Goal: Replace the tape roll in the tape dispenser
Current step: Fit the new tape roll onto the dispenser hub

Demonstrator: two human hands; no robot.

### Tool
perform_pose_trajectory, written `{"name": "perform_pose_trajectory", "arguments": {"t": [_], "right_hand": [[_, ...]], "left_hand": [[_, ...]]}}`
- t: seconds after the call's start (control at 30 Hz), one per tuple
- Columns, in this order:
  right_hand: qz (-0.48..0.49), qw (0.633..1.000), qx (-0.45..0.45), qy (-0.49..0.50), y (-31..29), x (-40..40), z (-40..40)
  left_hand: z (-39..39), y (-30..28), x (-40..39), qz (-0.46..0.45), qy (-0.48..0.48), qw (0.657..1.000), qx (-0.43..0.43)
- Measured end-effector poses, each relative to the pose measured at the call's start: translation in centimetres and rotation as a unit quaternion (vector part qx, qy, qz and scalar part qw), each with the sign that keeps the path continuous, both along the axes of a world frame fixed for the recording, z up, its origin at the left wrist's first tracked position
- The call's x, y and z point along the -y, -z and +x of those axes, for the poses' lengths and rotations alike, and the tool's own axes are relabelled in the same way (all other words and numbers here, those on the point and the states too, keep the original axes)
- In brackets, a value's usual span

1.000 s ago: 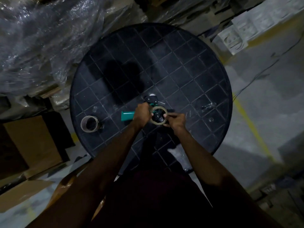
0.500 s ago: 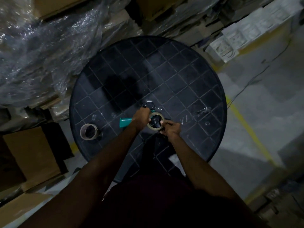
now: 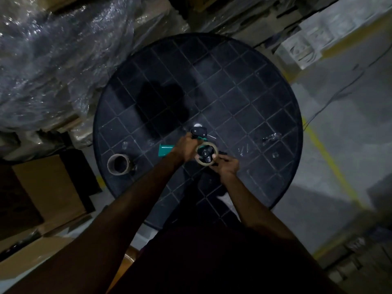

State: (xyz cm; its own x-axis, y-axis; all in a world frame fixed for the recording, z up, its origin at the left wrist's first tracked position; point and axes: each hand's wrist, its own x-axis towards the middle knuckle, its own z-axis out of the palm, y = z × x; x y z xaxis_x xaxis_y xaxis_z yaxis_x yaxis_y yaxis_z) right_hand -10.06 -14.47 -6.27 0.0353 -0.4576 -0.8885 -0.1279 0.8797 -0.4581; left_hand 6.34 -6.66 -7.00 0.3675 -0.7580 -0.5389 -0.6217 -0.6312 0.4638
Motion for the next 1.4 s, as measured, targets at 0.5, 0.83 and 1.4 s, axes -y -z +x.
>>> {"name": "perform_pose_trajectory", "arguments": {"t": [0.5, 0.83, 1.4], "right_hand": [[-0.008, 1.0, 0.001, 0.009, 0.3, -0.4, 0.4], [-0.07, 0.992, -0.064, -0.086, 2.2, -0.2, 0.0], [-0.329, 0.848, -0.136, -0.393, -5.2, -2.7, -2.7]], "left_hand": [[-0.4, -1.8, 0.7, 0.017, 0.124, 0.991, 0.036], [-1.1, -2.6, -0.1, 0.026, 0.11, 0.99, 0.081], [-0.8, -3.5, -6.4, 0.079, 0.053, 0.982, 0.162]]}}
